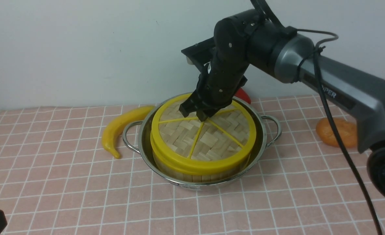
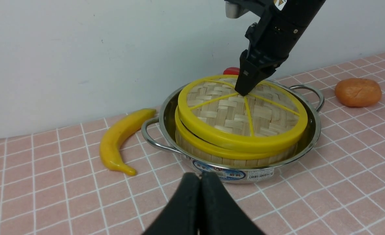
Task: Place the steamer in the pot on the pink tablecloth, and put the lid on the steamer.
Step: 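Place the bamboo steamer lid onto the steamer basket in the pot with the right gripper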
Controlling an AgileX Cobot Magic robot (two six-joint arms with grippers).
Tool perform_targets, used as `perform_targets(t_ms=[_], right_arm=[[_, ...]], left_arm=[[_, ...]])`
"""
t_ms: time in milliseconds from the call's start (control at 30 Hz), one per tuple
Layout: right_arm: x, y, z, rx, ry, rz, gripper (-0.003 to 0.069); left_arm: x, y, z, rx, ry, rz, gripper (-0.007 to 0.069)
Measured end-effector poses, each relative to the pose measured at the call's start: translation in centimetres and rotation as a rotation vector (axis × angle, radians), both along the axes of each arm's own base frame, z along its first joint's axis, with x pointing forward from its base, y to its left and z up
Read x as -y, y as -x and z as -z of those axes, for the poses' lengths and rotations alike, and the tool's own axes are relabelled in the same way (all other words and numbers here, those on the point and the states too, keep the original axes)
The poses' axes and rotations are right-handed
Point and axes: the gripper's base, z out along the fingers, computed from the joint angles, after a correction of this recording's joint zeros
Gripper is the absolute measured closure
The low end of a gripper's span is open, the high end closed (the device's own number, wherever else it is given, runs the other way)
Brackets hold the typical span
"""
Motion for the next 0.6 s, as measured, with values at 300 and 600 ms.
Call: perform_targets(t_ms=[300, 600], right_arm=[[-0.01, 0.05, -0.22, -0.001, -0.002, -0.004, 0.0514], [-0.08, -0.03, -0.97, 0.018, -0.017, -0.004, 0.0514]], left_arm=[[0.00, 0.00, 0.00, 0.000, 0.000, 0.000, 0.0632], [0.00, 0.00, 0.00, 0.000, 0.000, 0.000, 0.0629]])
